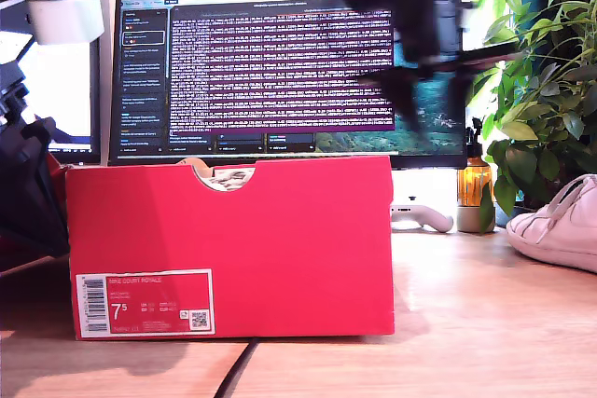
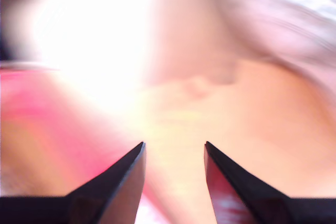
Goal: Pack the white shoes by picking the first shoe and placing it inside the red shoebox, left side, then picking and rotating the second shoe and placing it in the shoebox
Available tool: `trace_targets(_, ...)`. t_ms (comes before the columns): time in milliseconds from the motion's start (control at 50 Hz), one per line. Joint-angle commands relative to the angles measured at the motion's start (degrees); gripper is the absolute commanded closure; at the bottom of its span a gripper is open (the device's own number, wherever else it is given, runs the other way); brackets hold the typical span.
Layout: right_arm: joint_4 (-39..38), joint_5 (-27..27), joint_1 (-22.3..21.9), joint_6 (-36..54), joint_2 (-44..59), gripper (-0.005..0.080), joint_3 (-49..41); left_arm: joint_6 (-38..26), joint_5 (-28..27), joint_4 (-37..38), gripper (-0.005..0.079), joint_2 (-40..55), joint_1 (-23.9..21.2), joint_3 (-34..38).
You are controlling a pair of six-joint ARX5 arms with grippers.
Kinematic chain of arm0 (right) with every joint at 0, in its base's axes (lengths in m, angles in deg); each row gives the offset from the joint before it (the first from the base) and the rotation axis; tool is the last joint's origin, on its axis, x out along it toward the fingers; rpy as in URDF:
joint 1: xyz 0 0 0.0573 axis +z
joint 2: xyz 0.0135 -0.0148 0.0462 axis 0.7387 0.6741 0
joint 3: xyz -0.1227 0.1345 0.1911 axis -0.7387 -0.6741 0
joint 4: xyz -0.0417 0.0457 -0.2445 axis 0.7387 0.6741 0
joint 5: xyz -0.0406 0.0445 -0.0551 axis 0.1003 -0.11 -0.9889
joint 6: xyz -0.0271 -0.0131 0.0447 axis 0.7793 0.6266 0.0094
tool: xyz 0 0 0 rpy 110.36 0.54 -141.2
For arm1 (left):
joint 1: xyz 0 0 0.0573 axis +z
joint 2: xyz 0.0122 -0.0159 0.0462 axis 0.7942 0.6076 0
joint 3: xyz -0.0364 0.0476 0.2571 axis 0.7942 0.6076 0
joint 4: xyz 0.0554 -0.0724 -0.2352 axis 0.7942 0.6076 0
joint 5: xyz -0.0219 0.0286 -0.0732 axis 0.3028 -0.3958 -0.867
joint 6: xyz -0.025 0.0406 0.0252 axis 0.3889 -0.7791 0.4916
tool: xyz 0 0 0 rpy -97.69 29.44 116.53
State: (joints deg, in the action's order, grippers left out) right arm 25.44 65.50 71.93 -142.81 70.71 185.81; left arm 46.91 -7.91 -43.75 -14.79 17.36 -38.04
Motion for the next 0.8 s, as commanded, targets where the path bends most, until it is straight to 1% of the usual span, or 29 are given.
trace_targets(0, -0.11, -1.95, -0.83, -2.16, -5.95, 0.0431, -3.08, 0.35, -0.28, -1.16, 0.0761, 0.59, -0.15, -0.55)
trace_targets(120, -0.09, -2.38, -2.34, -5.84, -11.37, 0.0417, -10.54, 0.35, -0.28, -1.16, 0.0761, 0.59, -0.15, -0.55)
trace_targets(160, -0.11, -3.48, -2.73, -6.05, -13.16, 0.0373, -12.87, 0.35, -0.28, -1.16, 0.0761, 0.59, -0.15, -0.55)
trace_targets(300, -0.09, -6.12, -3.89, -6.08, -18.95, 0.0174, -18.95, 0.35, -0.28, -1.16, 0.0761, 0.59, -0.15, -0.55)
trace_targets(400, -0.09, -4.87, -5.2, -6.36, -22.18, 0.0031, -21.81, 0.35, -0.28, -1.16, 0.0761, 0.59, -0.15, -0.55)
trace_targets(440, -0.09, -4.26, -5.79, -6.64, -23.28, 0.0002, -22.82, 0.35, -0.28, -1.18, 0.0761, 0.59, -0.15, -0.55)
trace_targets(500, -0.09, -3.1, -6.78, -7.89, -25.38, -0.0005, -25.07, 0.35, -0.28, -1.16, 0.0761, 0.59, -0.15, -0.55)
trace_targets(520, -0.09, -2.78, -7.08, -10.58, -26.14, -0.0005, -26.03, 0.35, -0.28, -1.16, 0.0761, 0.59, -0.15, -0.55)
trace_targets(560, -0.09, -2.36, -7.52, -10.58, -28.02, -0.0005, -28.13, 0.35, -0.28, -1.16, 0.0761, 0.59, -0.15, -0.55)
trace_targets(580, -0.09, -2.34, -7.65, -15.21, -28.96, -0.0005, -29.2, 0.35, -0.28, -1.16, 0.0761, 0.59, -0.15, -0.55)
trace_targets(600, -0.09, -2.36, -7.78, -16.68, -29.97, -0.0005, -30.29, 0.35, -0.28, -1.16, 0.0761, 0.59, -0.15, -0.55)
trace_targets(720, -0.11, -2.51, -8.92, -22.77, -34.56, -0.0005, -36.59, 0.35, -0.28, -1.16, 0.0761, 0.59, -0.15, -0.55)
trace_targets(780, -0.15, -1.55, -9.92, -25.14, -36.28, -0.0004, -39.12, 0.35, -0.28, -1.18, 0.0761, 0.59, -0.15, -0.55)
